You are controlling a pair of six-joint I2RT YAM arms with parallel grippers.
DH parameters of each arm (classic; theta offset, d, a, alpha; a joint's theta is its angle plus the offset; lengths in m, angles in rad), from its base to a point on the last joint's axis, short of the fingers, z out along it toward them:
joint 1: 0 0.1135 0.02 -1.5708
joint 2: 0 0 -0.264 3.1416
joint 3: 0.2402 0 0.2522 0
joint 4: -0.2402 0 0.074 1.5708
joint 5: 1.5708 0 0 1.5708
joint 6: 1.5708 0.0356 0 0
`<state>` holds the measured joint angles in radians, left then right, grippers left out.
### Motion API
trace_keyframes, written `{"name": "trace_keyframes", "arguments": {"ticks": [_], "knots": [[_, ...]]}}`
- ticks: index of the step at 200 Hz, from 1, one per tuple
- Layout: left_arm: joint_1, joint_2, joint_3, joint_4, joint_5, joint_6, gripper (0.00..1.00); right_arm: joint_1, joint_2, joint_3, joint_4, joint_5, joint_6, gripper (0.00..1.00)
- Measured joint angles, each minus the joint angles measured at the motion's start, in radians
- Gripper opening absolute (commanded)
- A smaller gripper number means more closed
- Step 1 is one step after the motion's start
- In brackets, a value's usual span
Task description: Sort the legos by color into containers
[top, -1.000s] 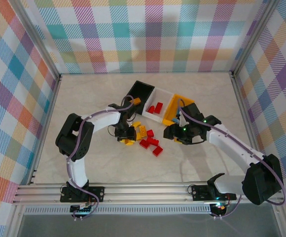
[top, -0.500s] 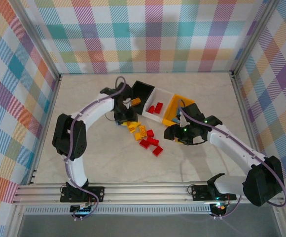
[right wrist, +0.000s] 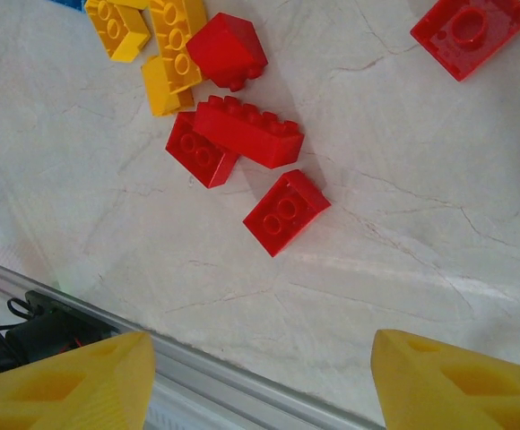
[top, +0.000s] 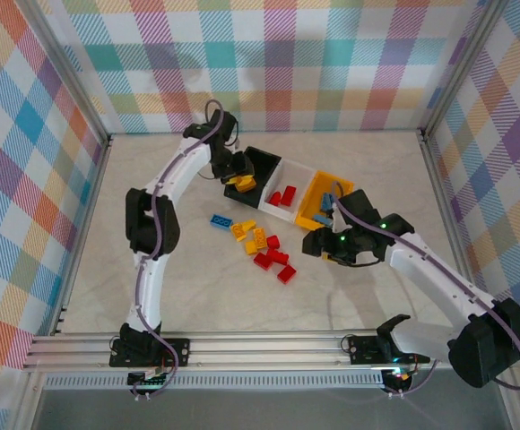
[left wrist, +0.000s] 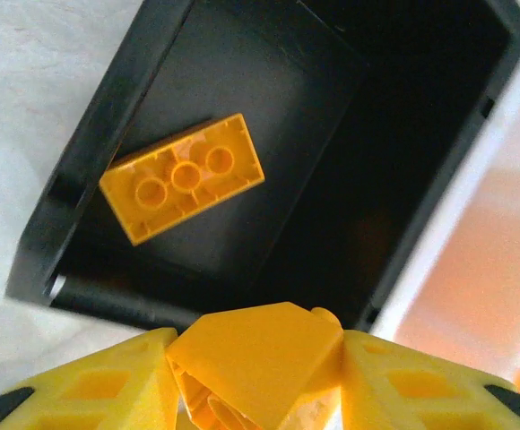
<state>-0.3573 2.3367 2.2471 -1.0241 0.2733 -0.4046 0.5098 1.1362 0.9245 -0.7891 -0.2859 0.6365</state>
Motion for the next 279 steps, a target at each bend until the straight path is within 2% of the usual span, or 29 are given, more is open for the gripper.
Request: {"name": "trace_keyframes", "arguments": {"ticks": [33, 66, 137, 170, 210, 245, 279], "knots": [[0.000, 0.110, 0.117, -0.023, 0.014, -0.004, 0.55, 0.000, -0.019, -0.001, -0.033, 0.007, 0.012, 0.67], [0.000, 0.142, 0.174, -0.023, 0.031, -0.017, 0.64, 0.000, -0.018, -0.001, -0.047, 0.014, 0.019, 0.69], [0.000, 0.127, 0.150, -0.045, 0.044, -0.021, 0.66, 0.000, 0.075, -0.001, -0.058, 0.023, -0.002, 0.76], [-0.003, -0.023, -0.067, -0.035, 0.039, -0.010, 0.66, 0.000, 0.148, 0.000, -0.066, 0.027, -0.018, 0.78], [-0.018, -0.387, -0.483, 0.026, 0.016, 0.005, 0.67, 0.019, 0.248, 0.011, -0.065, 0.024, -0.025, 0.77], [-0.034, -0.676, -0.836, 0.087, 0.000, -0.019, 0.68, 0.112, 0.361, 0.087, -0.061, 0.024, -0.039, 0.78], [-0.035, -0.795, -1.055, 0.115, -0.019, -0.060, 0.69, 0.200, 0.480, 0.172, -0.052, 0.031, -0.042, 0.78]]}}
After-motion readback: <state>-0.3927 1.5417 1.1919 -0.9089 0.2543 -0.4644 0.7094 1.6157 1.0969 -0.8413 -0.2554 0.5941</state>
